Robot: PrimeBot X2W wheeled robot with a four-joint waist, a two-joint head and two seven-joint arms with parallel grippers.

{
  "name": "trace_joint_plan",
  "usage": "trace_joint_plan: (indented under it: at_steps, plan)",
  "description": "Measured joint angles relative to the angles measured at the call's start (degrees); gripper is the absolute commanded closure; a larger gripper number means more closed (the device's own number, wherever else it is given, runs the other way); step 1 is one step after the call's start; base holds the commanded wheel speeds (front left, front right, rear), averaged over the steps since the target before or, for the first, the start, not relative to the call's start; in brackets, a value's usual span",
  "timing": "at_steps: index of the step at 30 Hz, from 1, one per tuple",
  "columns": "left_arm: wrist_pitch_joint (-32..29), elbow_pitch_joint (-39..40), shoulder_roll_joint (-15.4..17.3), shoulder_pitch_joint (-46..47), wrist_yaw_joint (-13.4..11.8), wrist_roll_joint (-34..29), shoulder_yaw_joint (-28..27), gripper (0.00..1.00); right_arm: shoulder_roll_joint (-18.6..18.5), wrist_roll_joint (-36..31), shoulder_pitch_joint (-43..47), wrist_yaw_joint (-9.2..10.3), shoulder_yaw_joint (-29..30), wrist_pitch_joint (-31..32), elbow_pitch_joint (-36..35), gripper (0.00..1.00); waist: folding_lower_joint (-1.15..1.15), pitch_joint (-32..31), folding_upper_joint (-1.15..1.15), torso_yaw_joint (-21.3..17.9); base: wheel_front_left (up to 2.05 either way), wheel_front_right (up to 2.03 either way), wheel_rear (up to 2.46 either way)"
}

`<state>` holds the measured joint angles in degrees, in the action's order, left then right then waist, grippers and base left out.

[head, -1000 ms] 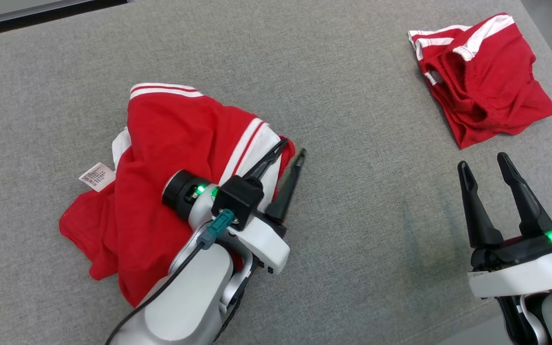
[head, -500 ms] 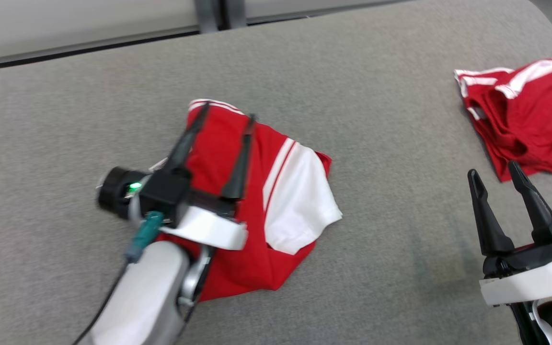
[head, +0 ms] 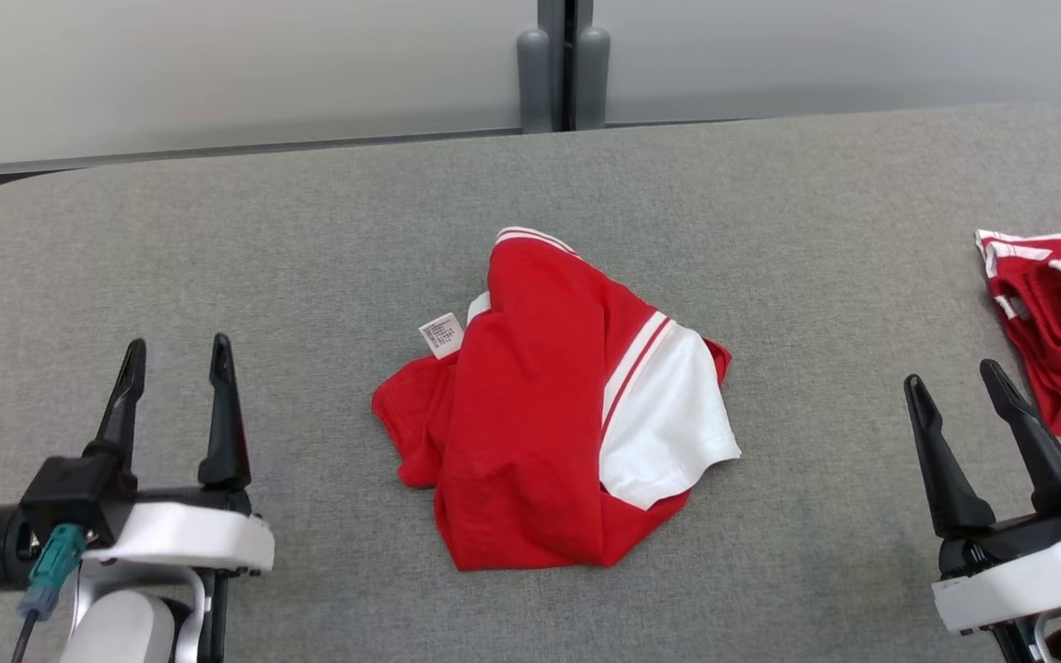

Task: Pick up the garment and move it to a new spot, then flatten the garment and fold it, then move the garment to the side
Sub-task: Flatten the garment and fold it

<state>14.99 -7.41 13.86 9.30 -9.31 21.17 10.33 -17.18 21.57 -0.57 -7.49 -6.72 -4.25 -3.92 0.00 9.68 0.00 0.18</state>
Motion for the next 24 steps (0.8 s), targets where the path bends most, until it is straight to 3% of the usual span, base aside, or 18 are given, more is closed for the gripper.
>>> trace_joint_plan:
  at_steps: [10,24]
  plan:
    - [-0.30,2.24,1.34,-6.25,0.71,1.05,-0.12,0.00,0.60,-0.43,3.37,0.00,0.98,2.00,-0.64,0.00,0.00,-4.23,0.00,2.16,0.00,0.00,0.00]
    - [-4.98,7.97,1.79,-13.66,-0.11,0.65,3.21,0.00,2.03,-0.96,7.87,0.00,1.26,4.32,-0.62,0.00,0.00,-10.15,0.00,1.71,0.00,0.00,0.00]
